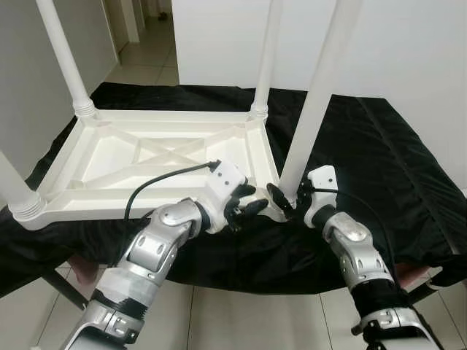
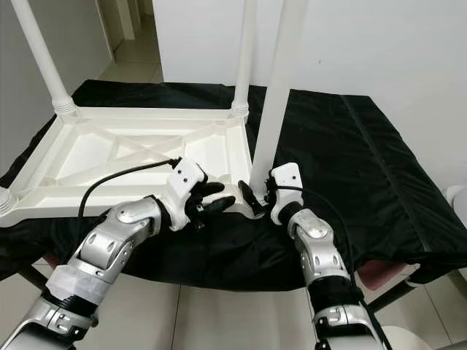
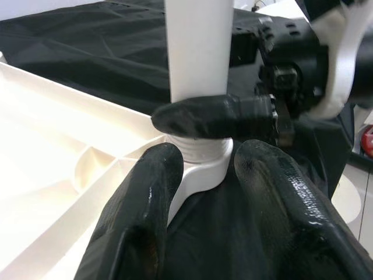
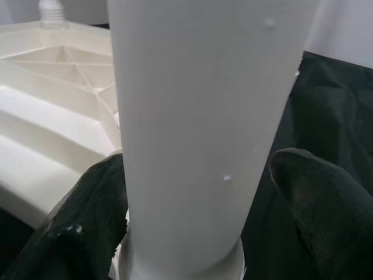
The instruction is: Building children table
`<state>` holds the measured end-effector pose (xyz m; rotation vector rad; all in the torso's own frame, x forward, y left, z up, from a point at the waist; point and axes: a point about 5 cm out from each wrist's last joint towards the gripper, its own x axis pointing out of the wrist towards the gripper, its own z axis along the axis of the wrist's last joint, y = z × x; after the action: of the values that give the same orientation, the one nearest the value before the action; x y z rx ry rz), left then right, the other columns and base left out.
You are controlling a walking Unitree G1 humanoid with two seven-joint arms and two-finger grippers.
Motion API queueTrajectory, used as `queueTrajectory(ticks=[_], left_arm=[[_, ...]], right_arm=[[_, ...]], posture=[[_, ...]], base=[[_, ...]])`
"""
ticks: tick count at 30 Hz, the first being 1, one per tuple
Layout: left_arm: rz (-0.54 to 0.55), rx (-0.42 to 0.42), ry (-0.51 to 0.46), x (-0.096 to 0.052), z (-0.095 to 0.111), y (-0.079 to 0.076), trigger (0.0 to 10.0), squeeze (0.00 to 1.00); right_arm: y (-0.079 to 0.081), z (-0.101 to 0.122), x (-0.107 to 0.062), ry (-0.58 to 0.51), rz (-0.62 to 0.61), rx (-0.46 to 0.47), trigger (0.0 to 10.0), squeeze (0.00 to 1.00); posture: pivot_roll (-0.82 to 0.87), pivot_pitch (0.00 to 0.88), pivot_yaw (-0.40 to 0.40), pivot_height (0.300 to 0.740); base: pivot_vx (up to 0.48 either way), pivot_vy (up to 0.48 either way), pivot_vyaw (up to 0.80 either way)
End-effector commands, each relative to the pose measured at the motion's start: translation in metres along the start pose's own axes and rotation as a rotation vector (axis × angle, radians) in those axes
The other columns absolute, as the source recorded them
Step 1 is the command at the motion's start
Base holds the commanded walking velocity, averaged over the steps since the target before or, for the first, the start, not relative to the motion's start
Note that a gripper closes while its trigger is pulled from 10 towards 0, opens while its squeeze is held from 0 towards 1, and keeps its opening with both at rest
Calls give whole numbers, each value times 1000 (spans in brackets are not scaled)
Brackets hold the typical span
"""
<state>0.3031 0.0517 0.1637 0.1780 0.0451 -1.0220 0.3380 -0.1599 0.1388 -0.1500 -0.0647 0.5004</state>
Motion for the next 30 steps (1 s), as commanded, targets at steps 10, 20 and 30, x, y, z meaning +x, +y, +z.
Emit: queueTrajectory(ticks=[10, 20, 30], left_arm=[[-30, 51, 50, -1, -10, 1, 10000, 0], [-18, 70, 47, -4, -8, 6, 10000, 0], [-34, 68, 50, -5, -12, 1, 10000, 0]], right_arm=[[-17, 2, 10, 23, 82, -30, 4510, 0], [-19, -8, 9, 60, 91, 40, 0, 0], [-12, -19, 10, 77, -13, 147, 10000, 0]], posture=[[-17, 0, 12, 740], [3, 0, -1, 740], [5, 0, -12, 740]], base=[[0, 0, 0], [0, 0, 0], [0, 0, 0]])
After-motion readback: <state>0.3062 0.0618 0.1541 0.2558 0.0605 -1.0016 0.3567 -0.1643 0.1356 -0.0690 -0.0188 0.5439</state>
